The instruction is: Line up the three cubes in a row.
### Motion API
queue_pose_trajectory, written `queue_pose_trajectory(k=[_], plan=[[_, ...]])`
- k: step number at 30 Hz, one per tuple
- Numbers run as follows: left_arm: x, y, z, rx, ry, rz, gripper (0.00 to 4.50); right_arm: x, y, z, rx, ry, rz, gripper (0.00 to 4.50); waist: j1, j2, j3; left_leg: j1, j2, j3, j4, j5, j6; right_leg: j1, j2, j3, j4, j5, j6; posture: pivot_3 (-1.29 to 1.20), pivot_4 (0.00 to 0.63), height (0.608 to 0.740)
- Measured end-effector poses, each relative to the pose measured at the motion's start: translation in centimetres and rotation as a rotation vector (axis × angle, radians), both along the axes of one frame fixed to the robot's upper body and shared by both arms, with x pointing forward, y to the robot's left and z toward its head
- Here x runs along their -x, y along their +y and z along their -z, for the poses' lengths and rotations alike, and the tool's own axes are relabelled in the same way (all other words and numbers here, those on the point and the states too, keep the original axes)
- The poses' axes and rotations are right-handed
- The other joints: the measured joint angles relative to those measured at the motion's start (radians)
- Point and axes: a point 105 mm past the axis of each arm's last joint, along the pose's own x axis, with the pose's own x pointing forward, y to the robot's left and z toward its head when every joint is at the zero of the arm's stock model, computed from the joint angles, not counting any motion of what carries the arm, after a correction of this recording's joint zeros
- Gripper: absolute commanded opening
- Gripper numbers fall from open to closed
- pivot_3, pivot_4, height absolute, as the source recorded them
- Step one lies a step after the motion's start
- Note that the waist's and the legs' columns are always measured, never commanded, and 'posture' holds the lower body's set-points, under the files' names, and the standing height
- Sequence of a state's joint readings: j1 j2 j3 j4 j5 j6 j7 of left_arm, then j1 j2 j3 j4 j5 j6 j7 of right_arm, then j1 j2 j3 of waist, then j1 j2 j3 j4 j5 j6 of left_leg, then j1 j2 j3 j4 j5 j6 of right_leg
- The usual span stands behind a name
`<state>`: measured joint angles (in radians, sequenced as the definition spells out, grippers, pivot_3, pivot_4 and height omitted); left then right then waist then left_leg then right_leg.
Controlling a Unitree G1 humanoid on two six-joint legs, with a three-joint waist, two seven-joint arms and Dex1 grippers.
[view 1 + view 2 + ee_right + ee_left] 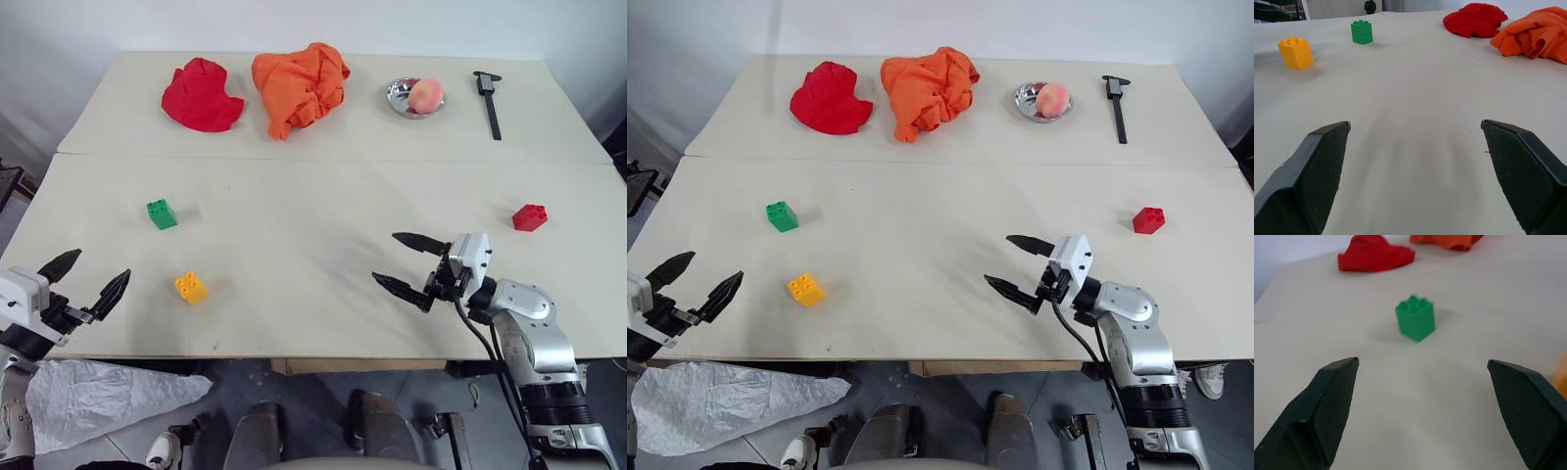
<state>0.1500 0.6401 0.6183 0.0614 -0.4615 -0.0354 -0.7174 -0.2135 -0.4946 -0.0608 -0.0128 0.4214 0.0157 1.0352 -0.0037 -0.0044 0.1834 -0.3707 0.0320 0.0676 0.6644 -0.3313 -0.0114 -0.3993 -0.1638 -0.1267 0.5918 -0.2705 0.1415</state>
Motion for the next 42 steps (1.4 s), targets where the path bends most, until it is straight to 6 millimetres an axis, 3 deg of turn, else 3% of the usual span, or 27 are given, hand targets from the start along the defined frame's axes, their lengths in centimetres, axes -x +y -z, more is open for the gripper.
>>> queue_pose_trajectory(k=[5,9,11,13,16,19,22,27,31,34,38,42], plan=[[-0.2,-0.1,-0.2,0.042,0.01,0.003,4.48,0.2,0.1,-0.4,0.002,-0.035,0.006,4.5,0.002,0.0,0.0,0.0,0.0,0.0,0.0,0.0,0.0,0.0,0.0,0.0,0.0,0.0,0.0,0.0,0.15,0.74],[-0.5,-2.4,-1.5,0.059,0.056,0.169,4.48,0.2,-1.2,-0.7,-0.019,-0.068,0.094,4.5,0.003,0.0,0.0,0.0,0.0,0.0,0.001,0.0,0.0,0.0,0.0,0.001,0.0,0.0,0.0,0.0,0.15,0.74],[-0.9,-5.6,-2.6,-0.043,0.053,0.332,4.48,0.3,-2.9,-1.4,-0.049,-0.091,0.19,4.5,0.008,0.0,0.0,0.0,-0.001,0.0,0.001,0.0,0.0,0.0,0.0,0.001,0.0,0.0,0.0,0.0,0.15,0.74],[-1.7,-10.0,-3.9,-0.138,0.012,0.534,4.48,0.7,-5.7,-2.7,-0.079,-0.118,0.321,4.5,0.023,0.001,0.0,0.0,-0.001,0.0,0.001,0.0,0.0,0.0,0.0,0.001,0.0,0.0,0.0,0.0,0.15,0.74],[-2.6,-13.5,-5.7,-0.166,-0.055,0.681,4.48,1.9,-9.3,-3.2,-0.016,-0.14,0.458,4.5,0.031,0.002,0.0,0.0,-0.001,0.0,0.001,0.0,0.0,0.0,0.0,0.001,0.001,0.0,0.0,0.0,0.15,0.74],[-2.8,-15.7,-5.6,-0.184,-0.041,0.799,4.48,3.3,-13.4,-3.1,0.031,-0.143,0.612,4.5,0.024,0.002,-0.001,0.001,-0.001,0.003,0.001,-0.001,0.0,0.0,0.0,0.002,0.0,0.0,0.0,0.0,0.15,0.74],[-2.7,-18.3,-4.4,-0.188,0.012,0.938,4.48,5.1,-17.9,-1.4,0.077,-0.078,0.759,4.5,0.022,0.002,-0.001,0.001,-0.001,0.004,0.001,-0.001,0.0,0.001,0.001,0.003,-0.001,0.0,0.0,0.0,0.15,0.74],[-3.2,-20.0,-3.9,-0.079,0.081,1.019,4.48,6.0,-21.3,-0.1,0.05,-0.011,0.894,4.5,0.007,0.002,-0.001,0.002,0.0,0.004,0.002,0.0,0.001,0.001,0.001,0.005,0.001,0.0,0.001,0.0,0.15,0.74],[-3.3,-20.3,-3.7,-0.078,0.088,1.026,4.48,4.4,-22.1,-0.8,0.001,0.004,0.959,4.5,-0.004,0.003,-0.001,0.003,0.0,0.005,0.002,0.0,0.001,0.001,0.001,0.006,0.001,0.001,0.001,0.0,0.15,0.74],[-3.2,-20.6,-2.9,-0.019,0.111,1.0,4.48,-0.2,-20.5,-3.0,-0.043,-0.002,0.958,4.5,-0.023,0.005,0.0,0.003,0.0,0.007,0.005,0.0,0.001,0.001,0.001,0.009,0.001,0.002,0.003,0.0,0.15,0.74],[-3.1,-20.8,-3.2,0.03,0.118,0.986,4.48,-3.5,-20.4,-5.2,-0.074,0.023,0.997,4.5,-0.01,0.005,0.0,0.001,0.0,0.004,0.005,0.0,0.001,0.001,0.001,0.007,0.002,0.002,0.003,0.0,0.15,0.74],[-3.1,-20.8,-3.3,0.022,0.118,0.983,4.48,-6.5,-20.0,-5.0,-0.039,0.137,1.004,4.5,0.007,0.005,0.0,0.0,-0.001,0.004,0.006,0.0,0.002,0.001,0.001,0.007,0.001,0.002,0.003,0.0,0.15,0.74]])
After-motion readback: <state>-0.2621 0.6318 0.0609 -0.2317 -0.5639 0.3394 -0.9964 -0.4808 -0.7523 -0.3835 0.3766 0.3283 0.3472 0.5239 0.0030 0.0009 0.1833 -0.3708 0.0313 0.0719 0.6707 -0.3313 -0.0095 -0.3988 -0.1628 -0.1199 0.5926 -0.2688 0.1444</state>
